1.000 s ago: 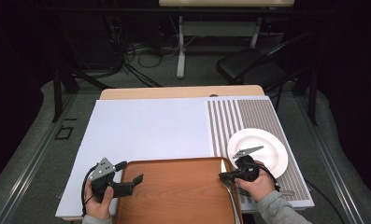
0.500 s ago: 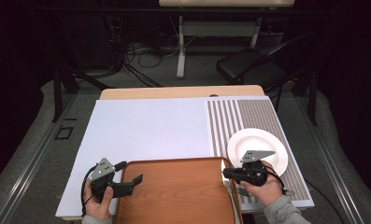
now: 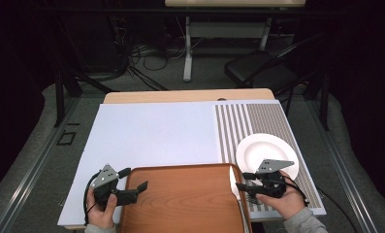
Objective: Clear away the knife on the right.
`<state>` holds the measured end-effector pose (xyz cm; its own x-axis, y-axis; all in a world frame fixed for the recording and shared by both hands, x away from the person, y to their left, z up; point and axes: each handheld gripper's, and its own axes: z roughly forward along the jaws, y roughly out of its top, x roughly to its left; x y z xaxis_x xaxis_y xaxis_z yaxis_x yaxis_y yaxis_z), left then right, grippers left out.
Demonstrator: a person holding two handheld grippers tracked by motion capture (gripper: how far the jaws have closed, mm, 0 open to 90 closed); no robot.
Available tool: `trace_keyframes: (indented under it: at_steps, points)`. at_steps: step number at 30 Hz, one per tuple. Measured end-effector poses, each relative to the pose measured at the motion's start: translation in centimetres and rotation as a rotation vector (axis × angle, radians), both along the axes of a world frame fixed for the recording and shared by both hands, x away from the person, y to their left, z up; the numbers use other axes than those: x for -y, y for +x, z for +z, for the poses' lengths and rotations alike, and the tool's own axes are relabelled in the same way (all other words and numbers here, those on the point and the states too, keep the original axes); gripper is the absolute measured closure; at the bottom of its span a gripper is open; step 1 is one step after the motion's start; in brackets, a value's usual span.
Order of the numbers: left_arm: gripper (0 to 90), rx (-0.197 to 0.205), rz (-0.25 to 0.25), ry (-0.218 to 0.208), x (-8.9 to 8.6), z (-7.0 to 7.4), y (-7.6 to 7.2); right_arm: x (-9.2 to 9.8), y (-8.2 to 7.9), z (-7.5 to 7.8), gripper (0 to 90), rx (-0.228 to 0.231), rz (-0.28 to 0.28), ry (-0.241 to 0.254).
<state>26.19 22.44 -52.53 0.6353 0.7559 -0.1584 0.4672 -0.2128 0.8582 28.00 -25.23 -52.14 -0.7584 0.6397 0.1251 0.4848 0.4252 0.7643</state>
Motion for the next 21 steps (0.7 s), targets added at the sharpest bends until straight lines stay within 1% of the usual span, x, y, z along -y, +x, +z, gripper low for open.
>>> trace_keyframes:
  at_steps: [1,3,4,9,10,13,14,15,18,19,20,21]
  points:
    - [16.0,0.000,0.000,0.000,0.0,0.0,0.0,0.1,-0.1,0.0,48.3,0.010,0.005,-0.012]
    - [16.0,0.001,-0.001,0.000,0.0,0.0,0.0,0.3,-0.3,0.0,44.0,0.015,-0.005,-0.031]
    - [16.0,0.002,-0.001,0.000,0.0,0.0,0.0,0.4,-0.3,0.0,44.0,0.016,-0.005,-0.036]
    - [16.0,-0.001,0.002,-0.007,-0.1,0.0,0.0,0.9,-0.7,0.1,42.1,0.035,0.020,-0.040]
    - [16.0,-0.001,0.002,-0.008,-0.1,0.0,0.0,1.0,-0.7,0.2,40.2,0.035,0.025,-0.046]
    - [16.0,0.001,0.000,-0.003,-0.1,0.0,-0.1,1.4,-0.7,0.2,34.3,0.030,0.011,-0.046]
    - [16.0,0.003,0.000,-0.004,-0.1,0.0,-0.1,1.5,-0.7,0.2,33.0,0.018,0.000,-0.047]
    - [16.0,0.005,0.000,-0.005,-0.1,0.1,-0.1,1.7,-0.7,0.2,29.5,0.005,-0.012,-0.041]
    - [16.0,0.007,0.004,-0.006,-0.2,0.1,-0.2,2.3,-0.7,0.2,21.1,0.021,-0.038,-0.043]
    - [16.0,0.007,0.006,-0.005,-0.3,0.1,-0.2,2.5,-0.7,0.3,17.2,0.018,-0.043,-0.042]
    - [16.0,0.007,0.008,-0.003,-0.3,0.1,-0.2,2.8,-0.8,0.3,13.4,0.024,-0.036,-0.046]
    - [16.0,0.009,0.008,-0.002,-0.3,0.1,-0.2,3.0,-0.8,0.3,13.6,0.035,-0.036,-0.049]
